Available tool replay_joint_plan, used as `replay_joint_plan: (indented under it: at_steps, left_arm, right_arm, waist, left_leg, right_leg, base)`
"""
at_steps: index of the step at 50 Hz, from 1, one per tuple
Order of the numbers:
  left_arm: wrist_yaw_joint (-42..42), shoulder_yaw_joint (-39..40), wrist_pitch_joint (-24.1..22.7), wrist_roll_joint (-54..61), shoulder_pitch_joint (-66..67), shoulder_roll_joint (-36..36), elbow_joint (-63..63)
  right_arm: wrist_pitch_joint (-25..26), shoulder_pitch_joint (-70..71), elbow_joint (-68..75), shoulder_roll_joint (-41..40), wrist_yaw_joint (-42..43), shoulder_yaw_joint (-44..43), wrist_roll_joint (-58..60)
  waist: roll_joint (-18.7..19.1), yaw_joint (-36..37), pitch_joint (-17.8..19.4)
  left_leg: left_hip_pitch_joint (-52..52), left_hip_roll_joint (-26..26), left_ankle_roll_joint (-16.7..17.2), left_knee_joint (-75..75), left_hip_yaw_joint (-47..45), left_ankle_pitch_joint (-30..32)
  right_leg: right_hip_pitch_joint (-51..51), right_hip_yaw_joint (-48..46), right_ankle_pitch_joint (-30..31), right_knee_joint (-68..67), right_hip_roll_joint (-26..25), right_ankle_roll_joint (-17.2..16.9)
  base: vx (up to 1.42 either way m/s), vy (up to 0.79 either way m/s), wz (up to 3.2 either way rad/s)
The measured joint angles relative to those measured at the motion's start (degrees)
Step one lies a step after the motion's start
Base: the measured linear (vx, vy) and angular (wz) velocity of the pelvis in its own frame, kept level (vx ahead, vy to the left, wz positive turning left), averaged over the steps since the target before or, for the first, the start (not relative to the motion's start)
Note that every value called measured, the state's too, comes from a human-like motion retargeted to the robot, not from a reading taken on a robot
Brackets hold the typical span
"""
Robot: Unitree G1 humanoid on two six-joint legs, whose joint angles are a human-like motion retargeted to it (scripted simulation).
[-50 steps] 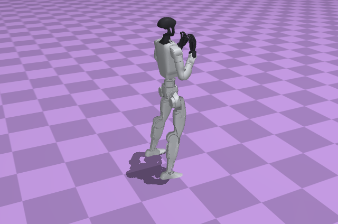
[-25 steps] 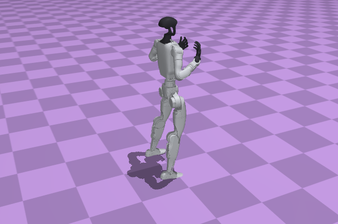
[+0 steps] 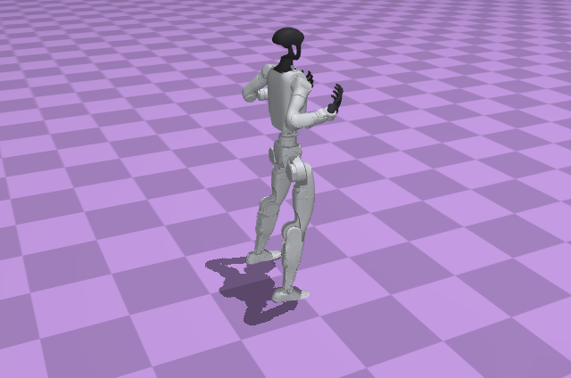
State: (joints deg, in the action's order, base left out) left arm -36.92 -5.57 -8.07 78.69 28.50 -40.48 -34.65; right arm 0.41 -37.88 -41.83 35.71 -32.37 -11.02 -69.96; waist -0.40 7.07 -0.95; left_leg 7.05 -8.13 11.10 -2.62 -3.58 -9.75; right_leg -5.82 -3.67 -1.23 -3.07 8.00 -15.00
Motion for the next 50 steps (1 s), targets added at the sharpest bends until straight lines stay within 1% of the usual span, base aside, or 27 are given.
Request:
replay_joint_plan:
  at_steps: [3, 7, 10, 13, 15, 18, 19, 20, 22, 25, 30, 35, 37, 42, 47, 50]
  left_arm:
    - [1.52, 1.27, -0.57, -0.32, -0.31, 1.24, -2.71]
    - [2.12, 3.60, -0.62, 1.33, -2.01, 2.19, -3.46]
    - [0.13, 3.96, 0.31, 5.81, -2.21, 1.96, -2.22]
    - [-2.18, 3.79, 1.24, 9.70, -1.44, 1.37, -0.99]
    - [-2.10, 4.34, 0.63, 9.21, -0.86, 0.89, -1.26]
    - [1.14, 5.32, -1.90, 4.30, -1.23, 0.57, -4.71]
    - [2.88, 5.10, -2.91, 3.06, -2.14, 0.73, -6.35]
    - [4.84, 4.66, -3.99, 2.10, -3.31, 0.98, -8.07]
    - [5.71, 2.51, -4.59, 2.17, -7.32, 2.27, -10.95]
    - [6.86, -1.70, -5.45, 4.38, -15.36, 4.46, -12.91]
    - [8.93, -6.25, -5.95, 2.25, -26.04, 4.93, -9.77]
    - [13.74, -9.82, -6.72, -4.84, -29.50, 3.48, -7.58]
    - [14.92, -11.24, -6.92, -6.95, -30.57, 4.10, -7.96]
    - [16.56, -13.21, -7.80, -7.42, -34.85, 7.98, -9.60]
    - [20.32, -14.38, -9.98, -6.46, -39.75, 10.35, -11.26]
    - [19.19, -15.95, -10.13, -2.56, -41.29, 10.97, -11.59]
  right_arm:
    - [0.38, -0.77, -1.11, 0.31, 0.26, 0.82, 0.37]
    - [1.59, 1.36, -1.29, -0.43, -0.06, 3.03, -5.04]
    - [2.54, 2.87, -0.19, -0.99, -0.99, 4.89, -11.53]
    - [2.98, 2.87, 0.72, -0.53, -1.99, 5.63, -15.17]
    - [2.64, 2.56, 0.45, 0.03, -2.18, 5.25, -14.97]
    - [1.30, 2.75, -1.71, 0.13, -1.13, 3.95, -12.38]
    - [0.12, 3.30, -2.48, -0.04, 0.46, 3.51, -11.05]
    - [-1.39, 4.02, -3.19, -0.24, 2.61, 3.08, -9.50]
    - [-1.32, 5.80, -5.06, -1.63, 2.24, 3.19, -9.57]
    - [-2.72, 10.14, -6.37, -3.11, 4.52, 4.24, -8.16]
    - [-3.66, 19.74, -6.75, -4.11, 6.46, 10.19, -8.55]
    - [-5.69, 29.18, -6.45, -4.99, 9.16, 16.15, -9.11]
    - [-6.45, 32.15, -6.50, -5.32, 10.00, 17.34, -7.61]
    - [-6.98, 37.44, -8.76, -5.01, 11.06, 19.68, -2.60]
    - [-8.78, 41.34, -10.15, -5.88, 13.80, 25.01, -4.81]
    - [-9.74, 42.73, -9.68, -6.71, 14.63, 26.09, -5.01]
  waist:
    - [-0.07, 0.31, -0.24]
    - [-0.34, 0.38, -1.07]
    - [-0.49, 0.21, -1.52]
    - [-0.49, 0.08, -1.68]
    - [-0.48, 0.01, -1.80]
    - [-0.53, 0.00, -2.13]
    - [-0.60, 0.04, -2.29]
    - [-0.69, 0.10, -2.47]
    - [-0.65, 0.42, -2.84]
    - [-0.77, 0.71, -3.34]
    - [-0.99, 0.03, -3.94]
    - [-0.74, -1.37, -3.57]
    - [-0.52, -1.59, -3.35]
    - [0.00, -1.40, -3.40]
    - [-0.09, -1.97, -3.50]
    - [-0.15, -2.31, -3.36]
  left_leg:
    - [-0.07, -0.23, 0.09, -0.07, -0.22, -0.04]
    - [-0.16, -0.42, 0.13, -0.20, -0.43, -0.08]
    - [-0.11, -0.47, 0.14, -0.29, -0.49, -0.14]
    - [0.02, -0.57, 0.16, -0.34, -0.51, -0.20]
    - [0.09, -0.67, 0.18, -0.37, -0.52, -0.22]
    - [0.13, -0.84, 0.18, -0.36, -0.48, -0.17]
    - [0.11, -0.83, 0.07, -0.37, -0.44, -0.15]
    - [0.07, -0.79, -0.10, -0.38, -0.40, -0.13]
    - [0.11, -1.04, 0.07, -0.30, -0.40, -0.10]
    - [0.28, -0.96, -0.01, -0.22, -0.28, -0.07]
    - [0.77, -0.61, -0.28, -0.12, -0.24, -0.12]
    - [1.65, -0.13, -0.77, 0.06, -0.38, -0.24]
    - [1.95, -0.08, -0.89, 0.07, -0.51, -0.33]
    - [2.35, -0.40, -0.74, -0.03, -0.84, -0.52]
    - [2.67, -0.38, -0.69, -0.13, -0.82, -0.66]
    - [2.87, -0.29, -0.71, -0.17, -0.70, -0.75]
  right_leg:
    - [0.20, 0.20, 0.07, -0.01, -0.25, 0.00]
    - [0.37, 0.39, 0.12, -0.01, -0.46, 0.00]
    - [0.32, 0.47, 0.13, -0.01, -0.53, 0.00]
    - [0.19, 0.51, 0.15, -0.01, -0.63, 0.00]
    - [0.12, 0.51, 0.16, -0.02, -0.74, 0.00]
    - [0.10, 0.49, 0.20, -0.05, -0.94, 0.00]
    - [0.11, 0.46, 0.23, -0.06, -0.93, 0.00]
    - [0.14, 0.44, 0.26, -0.07, -0.89, 0.00]
    - [0.34, 0.44, 0.22, -0.40, -1.17, 0.00]
    - [-0.05, 0.36, 0.27, -0.03, -1.12, 0.00]
    - [-0.56, 0.37, 0.03, 0.01, -0.74, 0.00]
    - [-1.32, 0.57, -0.24, 0.06, -0.22, 0.00]
    - [-1.54, 0.70, -0.30, 0.05, -0.16, 0.00]
    - [-1.73, 0.99, -0.30, -0.02, -0.52, 0.00]
    - [-2.07, 0.94, -0.49, -0.13, -0.50, 0.00]
    - [-2.34, 0.81, -0.61, -0.19, -0.38, 0.00]
  base:
    - [0.00, 0.00, 0.00]
    - [0.00, 0.00, 0.00]
    - [0.00, 0.00, 0.00]
    - [0.00, 0.00, 0.00]
    - [0.00, 0.00, 0.00]
    - [0.00, 0.00, 0.00]
    - [0.00, 0.00, 0.00]
    - [0.00, 0.00, 0.00]
    - [0.00, 0.00, 0.00]
    - [0.00, 0.00, 0.00]
    - [0.00, 0.00, 0.00]
    - [0.00, 0.00, 0.00]
    - [0.00, 0.00, 0.00]
    - [0.00, 0.00, 0.00]
    - [0.00, 0.00, 0.00]
    - [0.00, 0.00, 0.00]
